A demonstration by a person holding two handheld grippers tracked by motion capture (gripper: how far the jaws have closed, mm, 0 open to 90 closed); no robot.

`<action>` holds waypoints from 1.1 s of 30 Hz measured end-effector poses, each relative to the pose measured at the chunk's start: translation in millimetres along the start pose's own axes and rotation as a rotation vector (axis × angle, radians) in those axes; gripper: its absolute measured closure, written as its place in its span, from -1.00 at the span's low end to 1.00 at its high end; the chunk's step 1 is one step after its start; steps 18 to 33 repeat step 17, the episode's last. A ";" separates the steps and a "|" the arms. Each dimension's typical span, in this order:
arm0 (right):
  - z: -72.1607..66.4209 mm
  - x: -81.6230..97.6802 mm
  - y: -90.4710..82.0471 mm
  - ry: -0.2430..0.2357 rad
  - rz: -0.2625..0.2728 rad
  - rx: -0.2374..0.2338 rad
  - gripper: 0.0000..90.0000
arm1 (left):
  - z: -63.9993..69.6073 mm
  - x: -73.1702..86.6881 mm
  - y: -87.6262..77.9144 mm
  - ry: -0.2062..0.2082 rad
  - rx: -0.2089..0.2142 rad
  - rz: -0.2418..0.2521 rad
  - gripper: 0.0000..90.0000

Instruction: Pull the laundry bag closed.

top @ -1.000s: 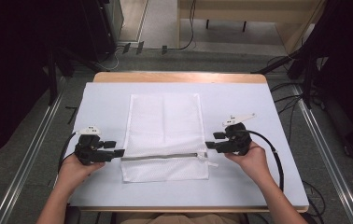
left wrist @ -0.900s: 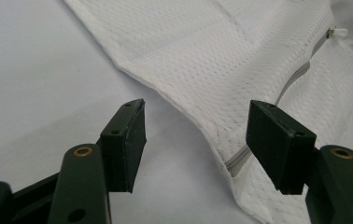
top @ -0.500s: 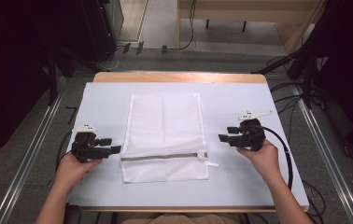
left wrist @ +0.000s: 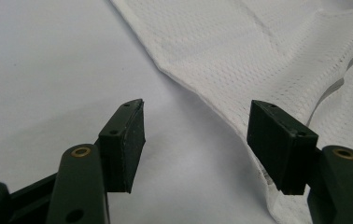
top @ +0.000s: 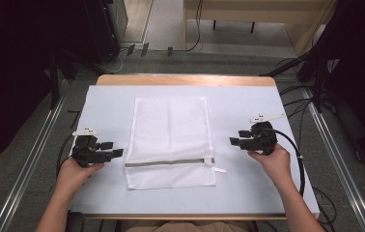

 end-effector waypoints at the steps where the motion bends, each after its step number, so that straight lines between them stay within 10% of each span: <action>1: -0.4 0.3 0.2 0.002 -0.002 -0.003 0.03 | 0.2 0.0 0.3 -0.003 0.001 0.001 -0.17; 33: -2.7 2.0 3.2 -0.010 -0.019 -0.004 0.01 | -1.5 2.5 3.6 -0.012 -0.015 -0.019 -0.19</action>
Point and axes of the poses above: each handheld gripper's, and its own axes: y roughly forward along the jaws, x roughly out of its underside, z roughly to its right, the point moved 10 cm from there along y, roughly forward along the jaws, and after that the axes turned 5 degrees about x, right-handed, at the moved point
